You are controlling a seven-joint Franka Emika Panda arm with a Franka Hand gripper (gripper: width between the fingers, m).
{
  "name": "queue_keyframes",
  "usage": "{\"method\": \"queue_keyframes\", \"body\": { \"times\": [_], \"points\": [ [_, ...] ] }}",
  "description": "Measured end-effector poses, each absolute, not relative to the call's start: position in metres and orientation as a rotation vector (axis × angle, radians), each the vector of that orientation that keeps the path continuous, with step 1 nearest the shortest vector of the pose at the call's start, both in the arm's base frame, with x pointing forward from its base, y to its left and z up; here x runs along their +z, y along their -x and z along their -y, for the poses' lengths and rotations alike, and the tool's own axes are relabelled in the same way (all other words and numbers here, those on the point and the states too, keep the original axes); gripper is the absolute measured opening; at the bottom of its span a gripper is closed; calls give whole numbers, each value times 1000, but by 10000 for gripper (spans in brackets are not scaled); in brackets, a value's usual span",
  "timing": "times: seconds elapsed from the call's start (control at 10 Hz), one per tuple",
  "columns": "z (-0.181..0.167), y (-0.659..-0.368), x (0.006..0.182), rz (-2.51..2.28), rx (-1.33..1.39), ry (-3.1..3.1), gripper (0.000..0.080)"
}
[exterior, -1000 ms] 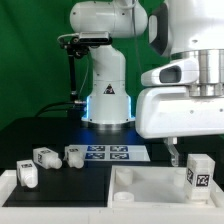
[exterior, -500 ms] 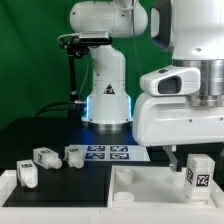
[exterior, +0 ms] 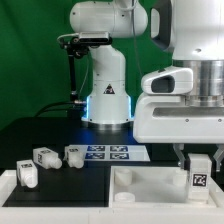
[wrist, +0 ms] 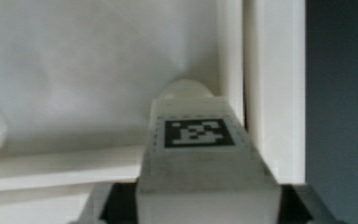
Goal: Assemble one leg
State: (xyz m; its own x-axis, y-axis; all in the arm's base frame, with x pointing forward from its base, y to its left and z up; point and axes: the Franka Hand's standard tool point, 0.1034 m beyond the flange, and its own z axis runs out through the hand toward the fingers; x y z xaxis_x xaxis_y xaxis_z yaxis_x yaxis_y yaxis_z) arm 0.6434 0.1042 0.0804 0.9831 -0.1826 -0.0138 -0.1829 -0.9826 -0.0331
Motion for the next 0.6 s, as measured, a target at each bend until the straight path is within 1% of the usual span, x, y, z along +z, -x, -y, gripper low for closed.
{"method": "queue_keyframes", "body": {
  "times": [0.2, 0.3, 0.6],
  "points": [
    [-105, -644, 80, -560, -49, 3049, 285],
    [-106, -643, 79, -784, -69, 2987, 285],
    [-104, -643, 79, -1357, -8, 2707, 285]
  ]
}}
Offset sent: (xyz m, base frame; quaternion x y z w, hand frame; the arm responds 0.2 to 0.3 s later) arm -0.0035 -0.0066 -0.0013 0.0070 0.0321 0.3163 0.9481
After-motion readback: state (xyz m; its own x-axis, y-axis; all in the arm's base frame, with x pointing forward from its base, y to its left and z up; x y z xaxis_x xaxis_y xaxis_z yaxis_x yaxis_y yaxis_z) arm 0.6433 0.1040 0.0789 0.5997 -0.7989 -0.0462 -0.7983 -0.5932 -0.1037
